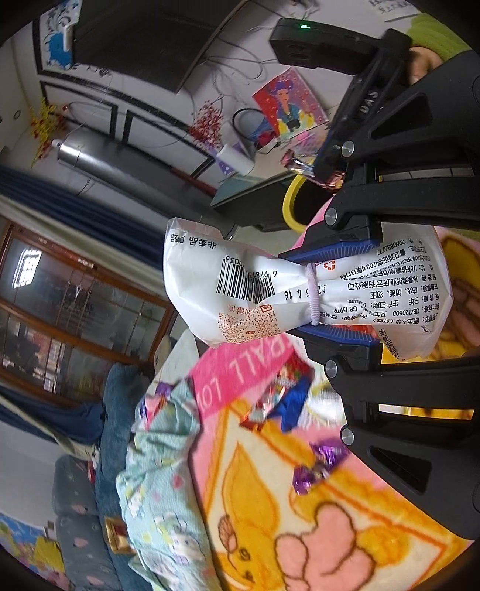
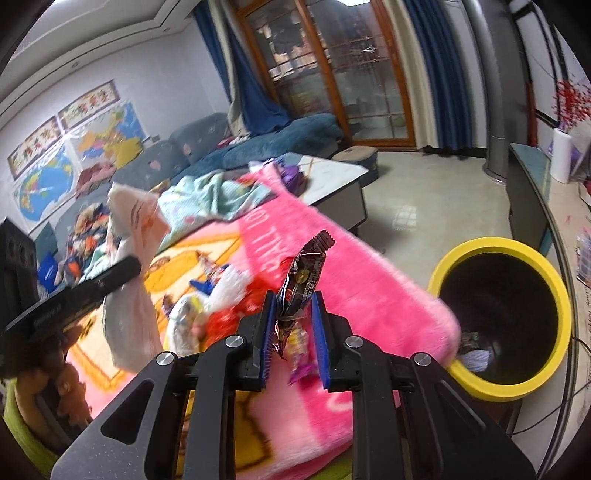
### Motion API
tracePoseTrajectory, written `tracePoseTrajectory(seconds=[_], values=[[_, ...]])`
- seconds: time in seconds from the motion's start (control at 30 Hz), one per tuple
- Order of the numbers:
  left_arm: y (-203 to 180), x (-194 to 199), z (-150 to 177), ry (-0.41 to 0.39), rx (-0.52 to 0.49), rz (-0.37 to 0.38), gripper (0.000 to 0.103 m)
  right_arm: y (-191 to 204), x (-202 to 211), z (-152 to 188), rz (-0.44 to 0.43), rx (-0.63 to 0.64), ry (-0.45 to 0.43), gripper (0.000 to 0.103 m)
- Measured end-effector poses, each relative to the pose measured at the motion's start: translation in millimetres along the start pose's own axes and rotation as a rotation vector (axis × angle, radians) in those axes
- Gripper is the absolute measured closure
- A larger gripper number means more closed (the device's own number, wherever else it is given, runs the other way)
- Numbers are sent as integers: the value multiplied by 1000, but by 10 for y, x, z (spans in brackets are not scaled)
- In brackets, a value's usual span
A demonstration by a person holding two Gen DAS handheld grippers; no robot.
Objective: Collect trash
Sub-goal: 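Carry the white bag and chocolate wrapper in both grippers over the bin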
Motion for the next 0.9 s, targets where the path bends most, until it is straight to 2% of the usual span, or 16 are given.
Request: tracePoseTrajectory(seconds=[0.4, 0.9], values=[[-457, -314, 60, 45, -93, 55, 79, -610, 181, -163, 84, -118, -76, 84], [-1019, -798, 202, 113, -195, 125, 79, -1401, 290, -77, 213, -265, -76, 84]])
Point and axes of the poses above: each gripper's, at about its wrist camera, not at the fingertips, and x roughly against the way its jaws point, y to its left, z to its underside, the point moved 1 cm from there along -x, roughly the way its jaws point, and after that the axes turned 2 degrees about x, right-handed, at the moved point
